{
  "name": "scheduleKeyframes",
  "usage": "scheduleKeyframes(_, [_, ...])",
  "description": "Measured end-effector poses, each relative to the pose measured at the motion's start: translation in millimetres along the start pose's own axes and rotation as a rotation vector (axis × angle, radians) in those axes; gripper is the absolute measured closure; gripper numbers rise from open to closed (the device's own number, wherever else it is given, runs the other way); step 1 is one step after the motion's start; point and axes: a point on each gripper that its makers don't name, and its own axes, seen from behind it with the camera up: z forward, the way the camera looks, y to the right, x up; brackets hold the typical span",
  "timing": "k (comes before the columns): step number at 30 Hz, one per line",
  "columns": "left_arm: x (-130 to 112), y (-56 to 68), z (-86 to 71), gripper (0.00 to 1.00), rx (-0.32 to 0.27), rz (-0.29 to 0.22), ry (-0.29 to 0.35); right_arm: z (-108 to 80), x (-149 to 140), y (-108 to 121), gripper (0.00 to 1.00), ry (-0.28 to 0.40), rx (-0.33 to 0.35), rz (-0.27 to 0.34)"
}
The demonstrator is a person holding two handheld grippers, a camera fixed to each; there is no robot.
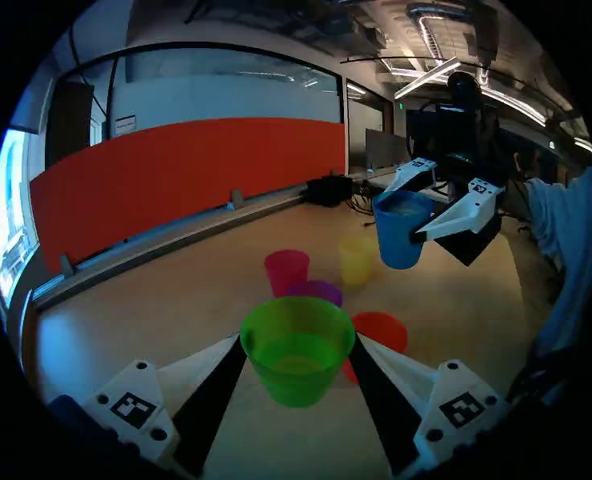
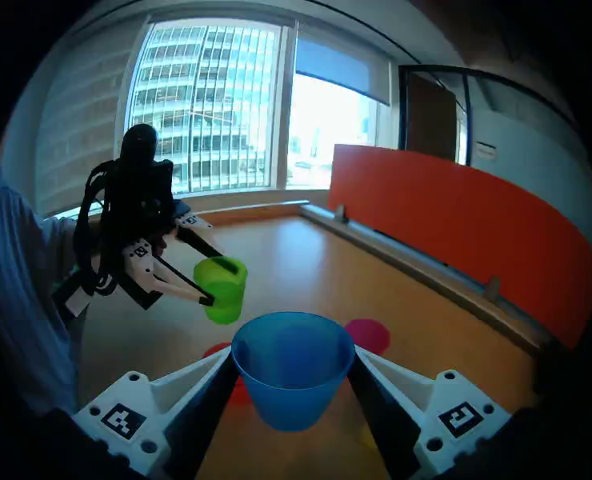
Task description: Pour water
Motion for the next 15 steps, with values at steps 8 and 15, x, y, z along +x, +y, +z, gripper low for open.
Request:
scheduleKeyframes(8, [-18,-3.5,10.7,0.13,-0.02,0.007,-0.051,11.7,-26,6,0.08,-0.07,0.012,-0.015])
scheduleKeyframes(15, [-30,-6.4,20.0,0.13,-0.036,0.002,-0.082,21.5,-55,10,0.08,-0.144,0.019,-0.033])
